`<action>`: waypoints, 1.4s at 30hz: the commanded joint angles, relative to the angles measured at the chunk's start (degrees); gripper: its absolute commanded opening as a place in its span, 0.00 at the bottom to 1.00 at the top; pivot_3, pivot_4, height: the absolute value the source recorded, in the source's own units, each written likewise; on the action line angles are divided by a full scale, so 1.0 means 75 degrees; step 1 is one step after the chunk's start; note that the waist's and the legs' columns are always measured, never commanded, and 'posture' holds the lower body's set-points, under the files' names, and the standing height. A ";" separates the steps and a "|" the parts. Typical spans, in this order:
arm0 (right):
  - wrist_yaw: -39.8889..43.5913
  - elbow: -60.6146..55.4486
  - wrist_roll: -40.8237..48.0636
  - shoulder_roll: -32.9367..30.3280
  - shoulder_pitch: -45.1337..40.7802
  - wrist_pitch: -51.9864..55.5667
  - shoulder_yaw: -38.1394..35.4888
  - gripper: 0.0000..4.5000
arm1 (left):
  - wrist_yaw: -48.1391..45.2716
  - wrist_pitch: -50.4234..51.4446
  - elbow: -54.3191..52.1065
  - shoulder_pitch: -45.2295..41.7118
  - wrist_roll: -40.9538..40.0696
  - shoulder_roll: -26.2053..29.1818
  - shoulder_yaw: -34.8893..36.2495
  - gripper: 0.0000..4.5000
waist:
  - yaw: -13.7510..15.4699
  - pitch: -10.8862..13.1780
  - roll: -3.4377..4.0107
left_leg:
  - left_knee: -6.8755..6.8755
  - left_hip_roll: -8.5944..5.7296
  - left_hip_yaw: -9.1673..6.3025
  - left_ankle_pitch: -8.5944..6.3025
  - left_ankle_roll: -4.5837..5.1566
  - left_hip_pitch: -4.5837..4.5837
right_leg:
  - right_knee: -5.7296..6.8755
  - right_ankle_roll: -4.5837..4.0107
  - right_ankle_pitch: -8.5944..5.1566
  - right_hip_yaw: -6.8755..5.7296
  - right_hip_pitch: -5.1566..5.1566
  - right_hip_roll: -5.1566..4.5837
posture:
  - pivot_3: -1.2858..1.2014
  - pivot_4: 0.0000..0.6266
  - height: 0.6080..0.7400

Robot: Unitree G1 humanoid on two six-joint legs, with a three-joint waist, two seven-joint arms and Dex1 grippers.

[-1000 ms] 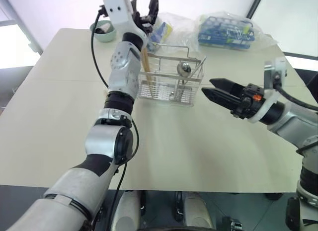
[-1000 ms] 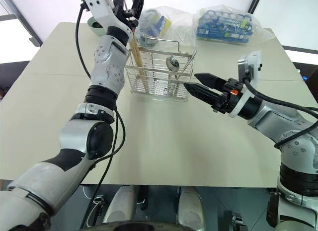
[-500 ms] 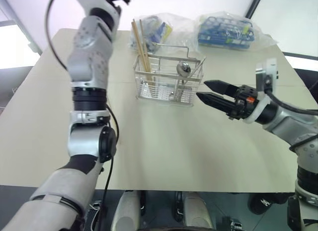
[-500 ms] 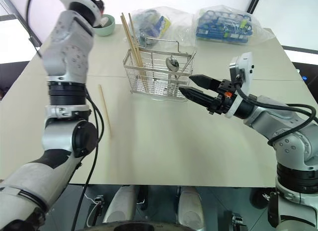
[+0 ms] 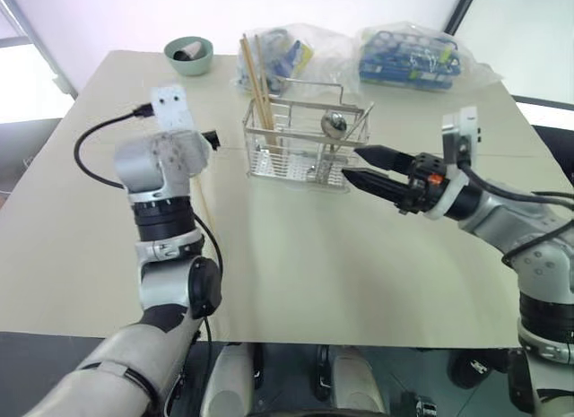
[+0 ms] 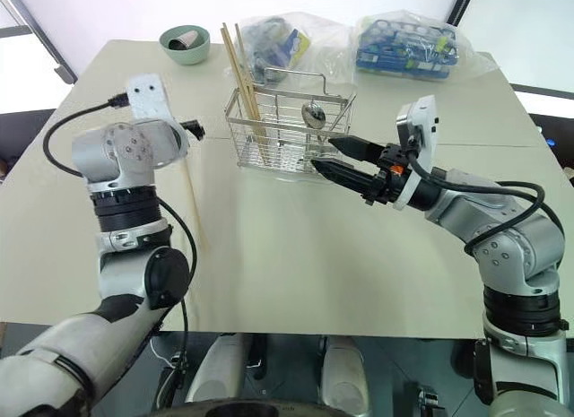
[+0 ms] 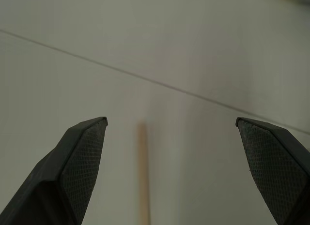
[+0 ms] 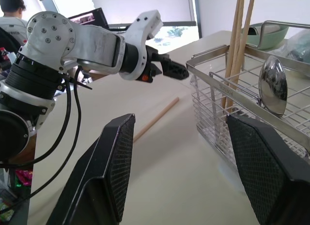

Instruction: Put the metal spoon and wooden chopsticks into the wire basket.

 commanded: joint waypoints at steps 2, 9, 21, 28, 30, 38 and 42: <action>-0.0009 -0.0170 -0.0008 0.0071 -0.0073 -0.0077 -0.0033 0.68 | 0.0256 0.0629 -0.0263 0.0203 0.0515 -0.0233 0.0278 0.99 | -0.0001 0.0000 0.0000 | 0.0000 0.0000 0.0001 0.0001 -0.0002 0.0001 | 0.0001 0.0000 0.0000 0.0000 0.0000 0.0000 | 0.52 0.24 0.75; -0.0239 -0.0246 0.0012 0.0193 0.0028 -0.0048 -0.0105 0.68 | 0.0030 0.0485 0.0200 0.0484 0.0905 -0.0278 0.0110 0.99 | 0.0019 0.0000 0.0000 | 0.0007 -0.0001 0.0001 -0.0001 -0.0001 -0.0003 | 0.0003 0.0000 0.0000 0.0000 0.0000 -0.0003 | 0.52 0.24 0.75; -0.0196 -0.0306 -0.0002 0.0095 0.0011 -0.0040 -0.0135 0.68 | -0.0145 -0.0407 0.0955 0.0467 0.1003 -0.0370 0.0406 0.28 | -0.0006 -0.0002 0.0001 | 0.0019 0.0002 0.0003 -0.0008 0.0008 -0.0005 | 0.0005 -0.0001 0.0001 0.0000 -0.0001 -0.0006 | 0.52 0.24 0.75; -0.0151 -0.0197 -0.0018 0.0059 -0.0032 -0.0051 -0.0165 0.68 | -0.0225 -0.1391 0.1208 0.0287 0.1085 0.0118 0.0254 0.01 | -0.0006 -0.0002 0.0000 | 0.0019 0.0009 0.0010 -0.0009 0.0009 -0.0006 | 0.0016 -0.0005 0.0004 0.0000 -0.0010 -0.0005 | 0.52 0.24 0.75; -0.0138 -0.0146 -0.0039 0.0055 -0.0069 -0.0053 -0.0151 0.68 | -0.0241 -0.1842 0.1461 0.0107 0.1055 0.0362 0.0302 0.01 | -0.0003 -0.0002 0.0000 | 0.0019 0.0009 0.0011 -0.0009 0.0009 -0.0007 | 0.0016 -0.0005 0.0004 0.0000 -0.0012 -0.0005 | 0.52 0.24 0.75; -0.0155 -0.0029 -0.0038 0.0033 -0.0159 0.0023 -0.0131 0.68 | -0.0943 -0.6317 0.3412 -0.1624 -0.0284 0.1128 0.1538 0.01 | 0.0059 -0.0002 -0.0001 | 0.0036 0.0003 0.0013 -0.0008 0.0009 -0.0065 | 0.0013 0.0002 0.0015 -0.0002 -0.0053 -0.0012 | 0.52 0.24 0.75; -0.0209 -0.0096 0.0000 0.0032 -0.0158 0.0116 -0.0116 0.68 | -0.3566 -0.8302 0.4876 -0.3301 -0.2477 0.1516 0.2793 0.01 | 0.0138 0.0001 -0.0008 | 0.0046 0.0006 0.0018 0.0000 -0.0002 -0.0095 | 0.0012 -0.0002 0.0021 -0.0007 -0.0085 -0.0006 | 0.52 0.24 0.75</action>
